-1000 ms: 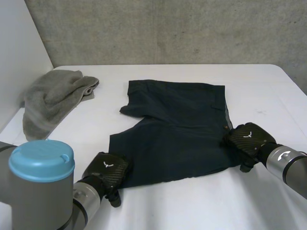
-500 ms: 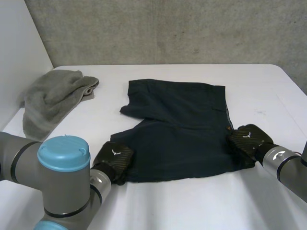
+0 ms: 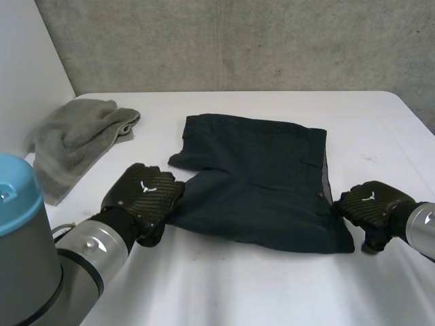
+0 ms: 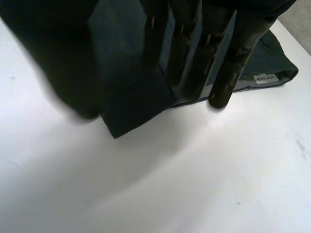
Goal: Fold the laundry.
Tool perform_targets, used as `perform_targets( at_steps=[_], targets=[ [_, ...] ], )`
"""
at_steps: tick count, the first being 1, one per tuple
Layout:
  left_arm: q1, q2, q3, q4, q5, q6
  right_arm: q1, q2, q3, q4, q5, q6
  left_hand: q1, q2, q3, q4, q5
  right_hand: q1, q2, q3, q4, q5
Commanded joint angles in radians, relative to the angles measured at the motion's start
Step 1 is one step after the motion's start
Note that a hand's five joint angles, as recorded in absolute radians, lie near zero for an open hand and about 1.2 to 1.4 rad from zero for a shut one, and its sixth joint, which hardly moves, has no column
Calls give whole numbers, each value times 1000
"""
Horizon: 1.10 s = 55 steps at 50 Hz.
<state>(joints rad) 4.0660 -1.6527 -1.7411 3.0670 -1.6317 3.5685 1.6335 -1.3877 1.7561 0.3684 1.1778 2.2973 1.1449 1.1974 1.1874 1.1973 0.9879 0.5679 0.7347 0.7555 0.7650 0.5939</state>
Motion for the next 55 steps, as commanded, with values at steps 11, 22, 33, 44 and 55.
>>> perform_targets(
  at_steps=[11,22,33,44,55],
  targets=[
    [11,-177,210,6,-5,-115,3,10,180,-310,-23,452,251,199,209,199,234,-393,-560,-581,-590,-594],
    [13,-199,284,6,-4,-174,64,125,183,-485,8,530,251,199,209,199,234,287,120,99,90,86],
    [13,-191,239,-7,-4,-172,68,34,132,-482,109,423,251,199,209,199,234,828,662,641,631,628],
    [36,-88,173,-48,1,-162,42,-131,122,-169,68,92,251,199,209,199,234,290,123,102,93,90],
    [51,-151,288,-39,0,-166,60,-113,164,-334,56,625,251,199,209,199,234,-393,-560,-581,-590,-594]
  ],
)
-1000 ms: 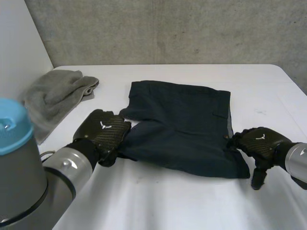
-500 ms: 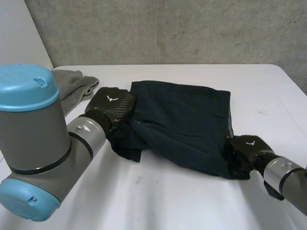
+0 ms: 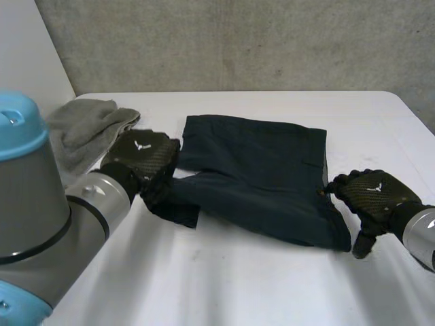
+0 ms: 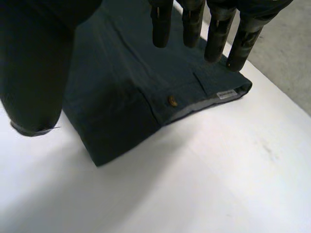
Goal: Fold the laundry.
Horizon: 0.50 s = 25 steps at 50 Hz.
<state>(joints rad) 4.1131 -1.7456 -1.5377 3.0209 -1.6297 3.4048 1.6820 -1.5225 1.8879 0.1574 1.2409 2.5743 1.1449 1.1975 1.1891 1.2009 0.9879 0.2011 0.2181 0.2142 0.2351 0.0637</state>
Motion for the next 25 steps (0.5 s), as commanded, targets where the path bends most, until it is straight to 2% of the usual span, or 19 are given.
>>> perform_targets(
  at_steps=[1,5,12,16,18,20,22,25],
  targets=[
    [4,-69,96,6,-2,-2,13,31,37,-140,-8,377,251,199,207,195,234,-27,-44,-40,-61,-64],
    [6,-106,136,6,-2,-7,45,108,57,-238,-8,484,251,199,207,195,234,-27,-44,-40,-61,-64],
    [4,-143,175,7,-4,-13,168,232,30,-291,8,507,251,199,207,195,234,-27,-44,-40,-61,-64],
    [4,-149,183,21,-4,-15,188,292,10,-329,51,507,251,199,207,195,234,-27,-44,-40,-61,-64],
    [4,-149,183,26,-4,-13,197,317,-6,-354,101,501,251,199,207,195,234,-27,-44,-40,-61,-64],
    [6,-149,183,29,-5,-15,199,324,-15,-371,146,494,251,199,207,195,234,42,25,29,8,5],
    [6,-147,182,29,-6,-15,189,325,-29,-387,198,483,251,199,207,195,234,244,227,231,210,207],
    [9,-147,174,29,-6,-15,183,318,-26,-406,241,439,251,199,207,195,234,418,401,404,384,380]
  ],
)
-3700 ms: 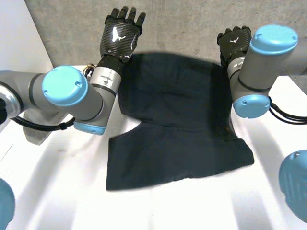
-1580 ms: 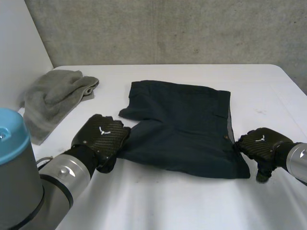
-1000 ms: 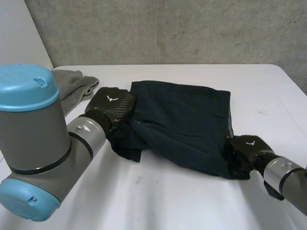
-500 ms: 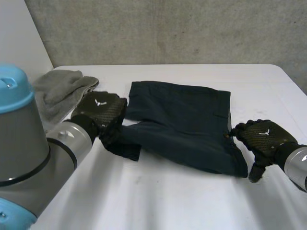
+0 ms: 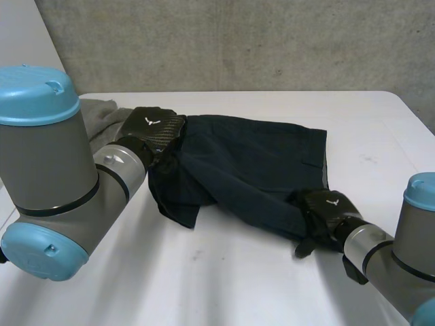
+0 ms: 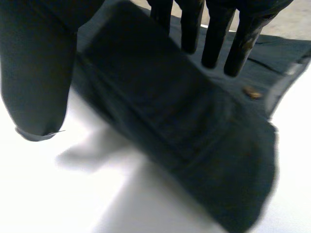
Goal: Fold the laundry.
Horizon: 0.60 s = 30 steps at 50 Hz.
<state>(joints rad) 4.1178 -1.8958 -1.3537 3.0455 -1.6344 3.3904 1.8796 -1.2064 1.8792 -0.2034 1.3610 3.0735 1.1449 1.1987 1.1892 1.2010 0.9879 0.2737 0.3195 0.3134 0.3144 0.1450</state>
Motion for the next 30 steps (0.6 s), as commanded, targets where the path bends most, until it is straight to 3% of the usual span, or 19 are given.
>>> perform_targets(
  at_steps=[1,7,11,17,21,27,30],
  targets=[
    [4,3,-13,4,-1,1,-16,1,-15,-51,124,-76,251,198,207,195,234,372,326,332,331,326],
    [1,7,-27,3,-4,1,-42,-5,14,-68,122,-188,251,198,207,195,234,571,525,532,530,525],
    [1,14,-39,3,-2,1,-71,-7,29,-70,109,-249,251,198,207,195,234,1099,1053,1059,1058,1053],
    [-2,15,-67,-5,-4,4,-94,-74,37,-47,17,-381,251,198,207,195,234,1123,1077,1083,1082,1077],
    [-4,53,-125,-23,-4,21,-129,-211,37,33,-14,-496,251,198,207,195,234,1123,1077,1083,1082,1077],
    [-11,144,-212,-161,4,119,-201,-445,-37,345,-34,-705,251,198,207,195,234,1123,1077,1083,1082,1077],
    [-37,216,-274,-264,13,199,-232,-492,-69,481,-51,-786,251,198,207,195,234,1123,1077,1083,1082,1077]
  ],
)
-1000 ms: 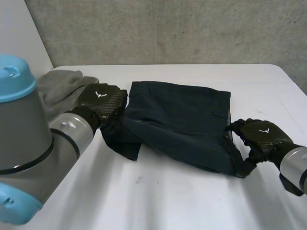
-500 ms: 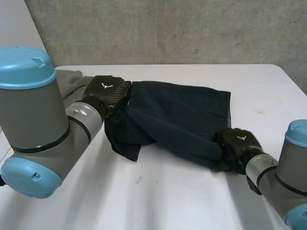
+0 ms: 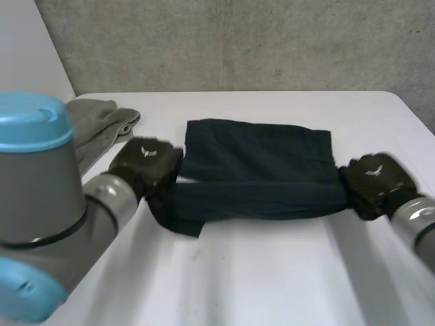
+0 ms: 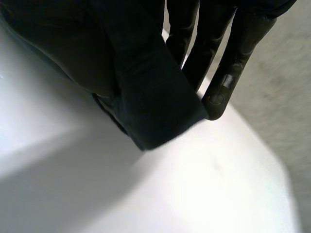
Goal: Fold the laundry.
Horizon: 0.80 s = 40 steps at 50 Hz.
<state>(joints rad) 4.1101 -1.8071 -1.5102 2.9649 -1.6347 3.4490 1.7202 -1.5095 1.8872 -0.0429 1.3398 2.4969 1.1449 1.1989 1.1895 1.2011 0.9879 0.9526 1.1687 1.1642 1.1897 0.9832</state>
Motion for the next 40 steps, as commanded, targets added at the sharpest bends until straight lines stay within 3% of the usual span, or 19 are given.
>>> perform_targets(
  at_steps=[1,5,9,12,15,19,25,31,35,40],
  targets=[
    [-43,147,-131,-202,16,154,-98,-213,-95,406,-43,-258,251,197,207,195,234,444,228,232,207,239],
    [-113,245,-176,-247,55,176,-161,-236,-125,576,-97,-355,251,197,207,195,234,444,228,232,207,239],
    [-125,287,-183,-242,78,180,-185,-236,-137,621,-157,-392,251,197,207,195,234,444,228,232,207,239],
    [-122,255,-165,-196,81,179,-189,-212,-140,607,-180,-371,251,197,207,195,234,444,228,232,207,239],
    [-120,139,-116,-94,78,182,-185,-97,-154,537,-189,-297,251,197,207,195,234,444,228,232,207,239],
    [-120,-39,3,26,64,182,-156,34,-210,434,-154,-213,251,197,207,195,234,444,228,232,207,239],
    [-99,-294,230,150,18,196,-85,201,-333,345,2,-158,251,197,207,195,234,444,228,232,207,239],
    [-68,-498,448,438,-33,274,-39,350,-453,213,116,-132,251,197,207,195,234,444,228,232,207,239],
    [-59,-599,539,534,-24,305,-17,445,-543,134,160,-104,251,197,207,195,234,444,228,232,207,239],
    [-44,-724,671,554,-8,308,18,551,-663,89,199,-84,251,197,207,195,234,444,228,232,207,239]
  ],
)
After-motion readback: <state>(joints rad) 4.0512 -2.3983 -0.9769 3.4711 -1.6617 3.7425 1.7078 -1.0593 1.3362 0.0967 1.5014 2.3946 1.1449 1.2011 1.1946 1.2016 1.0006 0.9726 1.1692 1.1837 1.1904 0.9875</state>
